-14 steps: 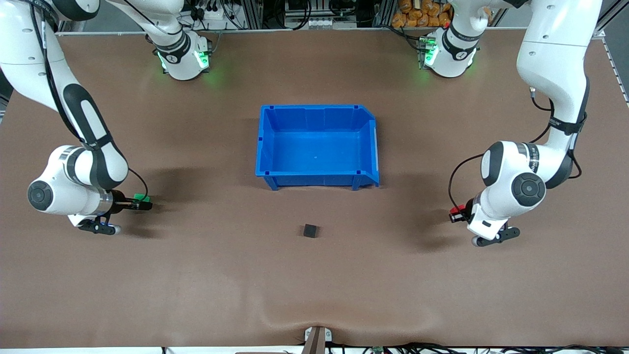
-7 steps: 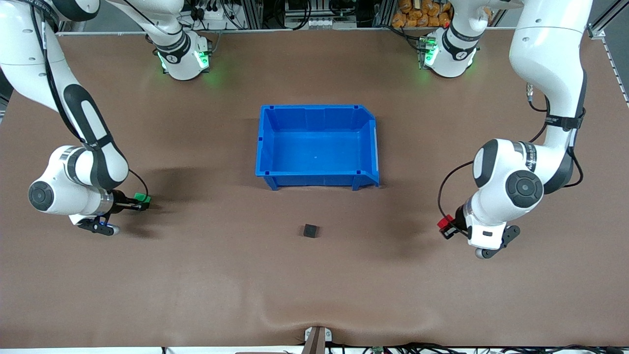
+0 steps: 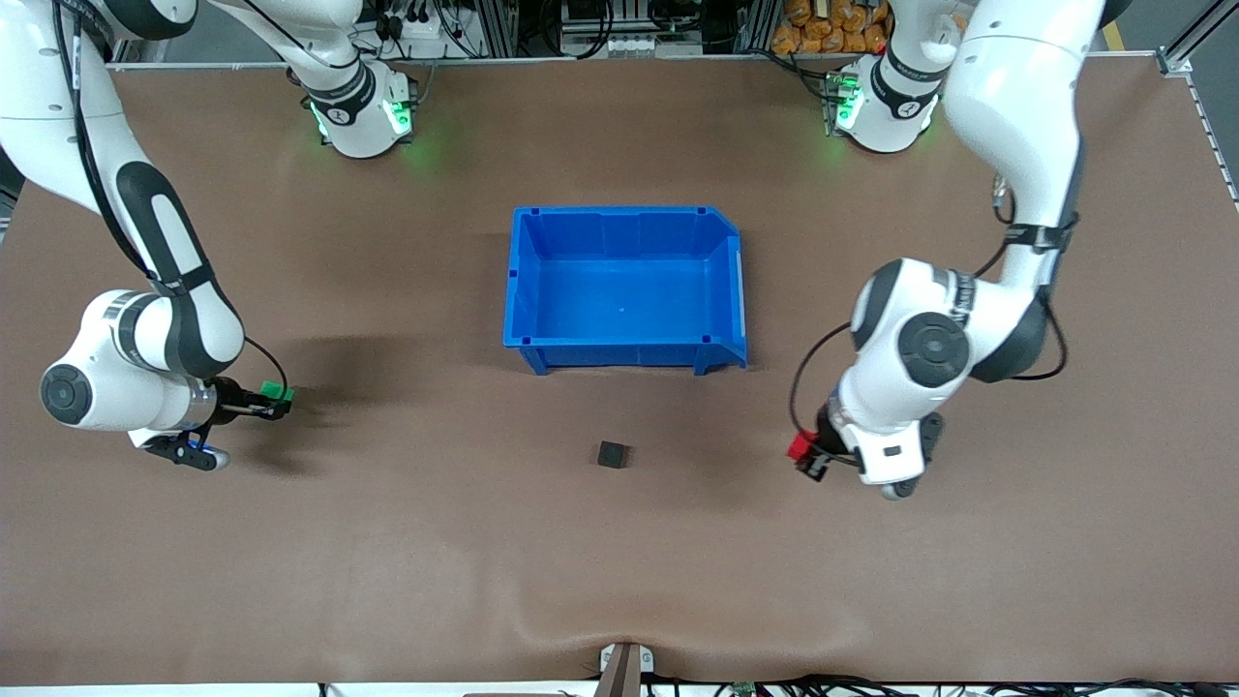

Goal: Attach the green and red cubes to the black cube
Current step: 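Carry the red cube beside the black cube with the left gripper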

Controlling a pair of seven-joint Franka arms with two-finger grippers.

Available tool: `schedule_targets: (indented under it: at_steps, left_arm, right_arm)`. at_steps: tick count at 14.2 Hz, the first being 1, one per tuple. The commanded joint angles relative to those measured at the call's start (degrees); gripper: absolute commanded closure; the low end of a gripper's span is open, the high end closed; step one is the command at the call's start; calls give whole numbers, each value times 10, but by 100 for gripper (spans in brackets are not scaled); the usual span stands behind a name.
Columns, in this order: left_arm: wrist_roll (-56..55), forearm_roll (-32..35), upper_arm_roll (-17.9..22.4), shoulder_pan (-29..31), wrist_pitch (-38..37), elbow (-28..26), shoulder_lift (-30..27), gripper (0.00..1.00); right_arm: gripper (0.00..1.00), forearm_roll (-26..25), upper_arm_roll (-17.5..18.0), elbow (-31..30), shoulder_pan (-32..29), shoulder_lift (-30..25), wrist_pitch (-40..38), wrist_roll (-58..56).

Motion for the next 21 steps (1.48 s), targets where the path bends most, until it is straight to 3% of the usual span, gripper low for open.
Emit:
schedule_targets:
  at_steps: [1,4,8,13,15,21]
  left_arm:
    - [-100,-11,5,-30,-3,66,57,99]
    - [-186,-22,4,-53,27,82,89,99]
    - [-278,-48,5,-88,106,99,141,99]
    - [-296,-49,3,-106,159,128,185,98]
    - [-300,-49,3,-116,164,132,192,95]
    - [-305,-49,4,-137,184,132,211,93]
  right_arm:
    - [100,14,5,16,1,-13,-38,45]
    - [100,46,10,52,9,-13,-113,109]
    - [100,57,11,75,20,-15,-129,133]
    - [100,78,11,123,63,-12,-167,300]
    - [100,101,11,132,81,-12,-167,366]
    - [100,104,11,140,131,-11,-162,505]
